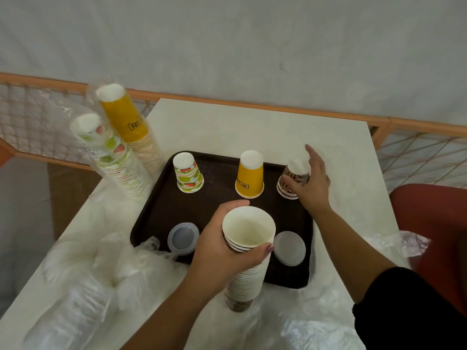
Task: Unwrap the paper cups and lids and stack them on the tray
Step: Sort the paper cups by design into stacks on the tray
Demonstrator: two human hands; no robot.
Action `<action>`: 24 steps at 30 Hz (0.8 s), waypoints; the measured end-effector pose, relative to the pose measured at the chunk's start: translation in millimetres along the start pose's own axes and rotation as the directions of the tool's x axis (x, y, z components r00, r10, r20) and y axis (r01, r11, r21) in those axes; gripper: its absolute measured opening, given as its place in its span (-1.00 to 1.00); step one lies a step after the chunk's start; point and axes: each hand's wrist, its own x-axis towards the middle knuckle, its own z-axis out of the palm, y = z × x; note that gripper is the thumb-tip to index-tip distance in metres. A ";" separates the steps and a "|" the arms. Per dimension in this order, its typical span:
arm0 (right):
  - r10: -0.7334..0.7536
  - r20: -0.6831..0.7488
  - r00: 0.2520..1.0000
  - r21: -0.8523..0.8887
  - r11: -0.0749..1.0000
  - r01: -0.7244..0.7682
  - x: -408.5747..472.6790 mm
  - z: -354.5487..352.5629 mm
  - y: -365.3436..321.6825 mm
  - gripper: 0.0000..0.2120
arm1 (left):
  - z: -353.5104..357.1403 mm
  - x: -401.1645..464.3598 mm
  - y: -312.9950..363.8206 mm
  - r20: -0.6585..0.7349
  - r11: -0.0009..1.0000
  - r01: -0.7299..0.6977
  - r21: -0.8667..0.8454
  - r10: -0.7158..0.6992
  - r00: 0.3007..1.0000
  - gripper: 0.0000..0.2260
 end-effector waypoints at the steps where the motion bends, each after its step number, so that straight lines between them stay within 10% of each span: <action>1: -0.042 0.011 0.999 -0.065 0.997 0.043 -1.3 0.1 -2.6 -0.31 | -0.1 -0.4 0.4 0.005 1.000 0.005 -0.011 -0.005 1.000 -0.44; 6: -0.164 -0.039 0.986 -0.033 0.986 0.163 -17.4 -12.1 -43.3 -0.62 | 2.2 -4.3 3.9 0.008 0.999 -0.017 -0.050 0.017 1.000 -0.40; 8: -0.234 0.166 0.958 0.149 0.966 0.210 -29.5 -32.5 -85.7 -0.76 | 4.2 -5.3 2.8 0.006 0.998 -0.024 -0.055 0.024 1.000 -0.40; 11: -0.328 0.606 0.724 0.172 0.944 0.283 -58.0 -65.5 -140.8 -0.65 | 6.7 -6.2 0.1 -0.020 0.997 -0.010 -0.070 0.009 1.000 -0.39; 15: -0.274 0.783 0.558 -0.073 0.851 0.520 -84.9 -78.8 -157.9 -0.41 | 11.0 -5.9 -3.1 -0.063 0.998 -0.025 -0.055 0.021 0.998 -0.28; 24: -0.345 0.684 0.643 -0.124 0.813 0.569 -99.9 -77.5 -154.6 -0.42 | 13.6 -9.7 -4.2 -0.053 0.997 -0.040 -0.060 0.037 0.998 -0.25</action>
